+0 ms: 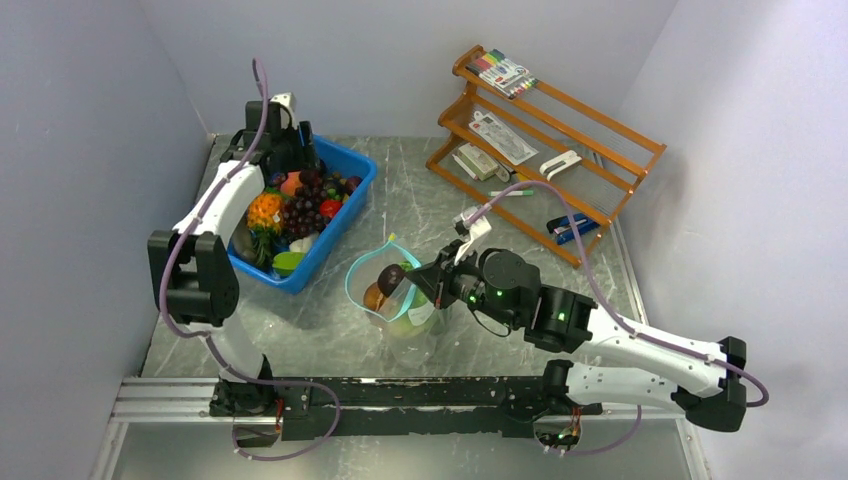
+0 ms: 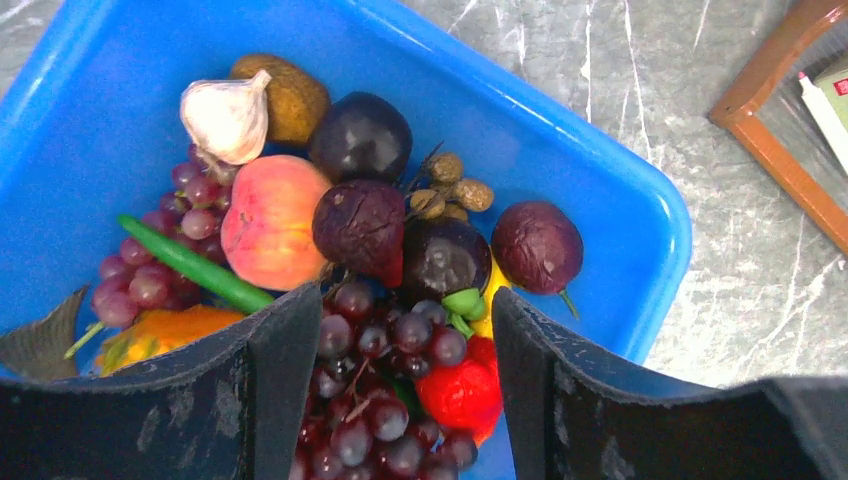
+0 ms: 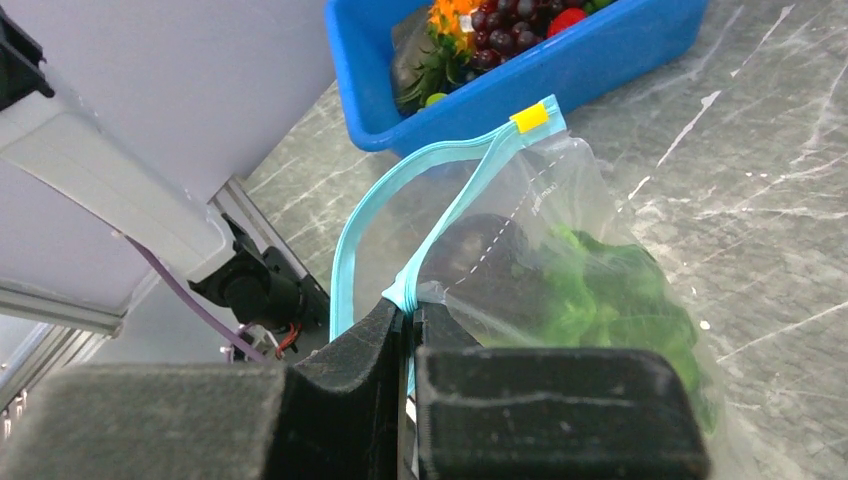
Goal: Place the food in the zip-top bag and seal the zipper
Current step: Pick up the fake vegetable from the bin.
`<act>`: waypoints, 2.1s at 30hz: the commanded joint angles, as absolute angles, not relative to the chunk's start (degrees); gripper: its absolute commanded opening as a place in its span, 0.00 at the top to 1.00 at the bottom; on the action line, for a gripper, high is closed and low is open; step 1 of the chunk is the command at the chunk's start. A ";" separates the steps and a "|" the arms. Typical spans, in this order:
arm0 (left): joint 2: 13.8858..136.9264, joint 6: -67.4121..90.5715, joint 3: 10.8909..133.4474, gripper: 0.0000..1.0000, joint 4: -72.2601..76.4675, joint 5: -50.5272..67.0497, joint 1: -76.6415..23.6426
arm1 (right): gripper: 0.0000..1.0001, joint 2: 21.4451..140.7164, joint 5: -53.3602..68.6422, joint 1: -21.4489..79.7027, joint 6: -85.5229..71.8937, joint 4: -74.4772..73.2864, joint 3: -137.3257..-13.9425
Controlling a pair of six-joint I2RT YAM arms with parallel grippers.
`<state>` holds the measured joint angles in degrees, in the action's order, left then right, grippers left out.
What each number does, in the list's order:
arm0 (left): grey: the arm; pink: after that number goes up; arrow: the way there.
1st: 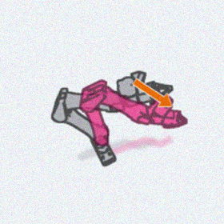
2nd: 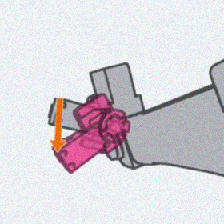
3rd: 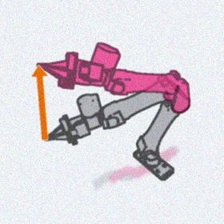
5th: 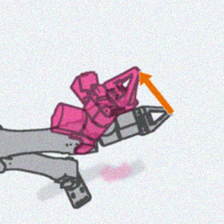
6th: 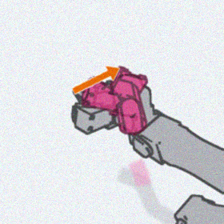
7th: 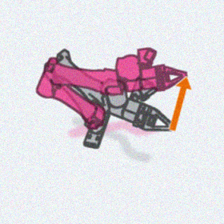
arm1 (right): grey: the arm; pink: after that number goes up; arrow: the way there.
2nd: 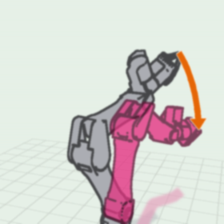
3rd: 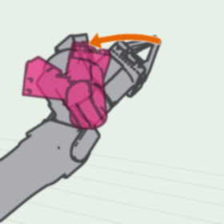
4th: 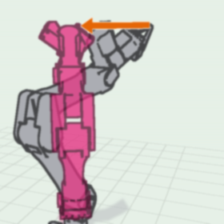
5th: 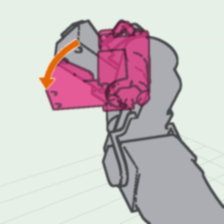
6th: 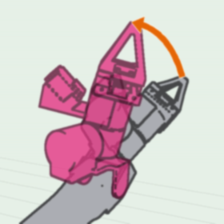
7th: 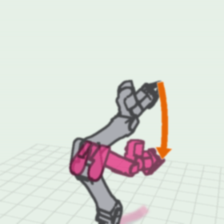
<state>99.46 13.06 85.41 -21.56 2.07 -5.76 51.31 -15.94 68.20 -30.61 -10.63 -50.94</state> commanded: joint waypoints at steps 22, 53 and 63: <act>114.03 7.91 91.91 0.32 -19.52 2.84 -4.57 | 1.00 53.38 -21.21 67.92 -30.59 -9.05 -50.06; 108.05 8.35 89.51 0.64 -20.79 4.77 -4.57 | 1.00 50.55 -21.47 67.97 -32.72 -8.70 -48.40; 96.35 10.54 82.16 0.65 -22.84 11.41 -4.57 | 1.00 51.16 -19.56 67.99 -35.58 -8.01 -47.59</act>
<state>101.19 9.47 84.51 -21.15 6.31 -4.99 51.53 -19.92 68.18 -33.67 -10.87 -46.70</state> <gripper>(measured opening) 0.453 0.018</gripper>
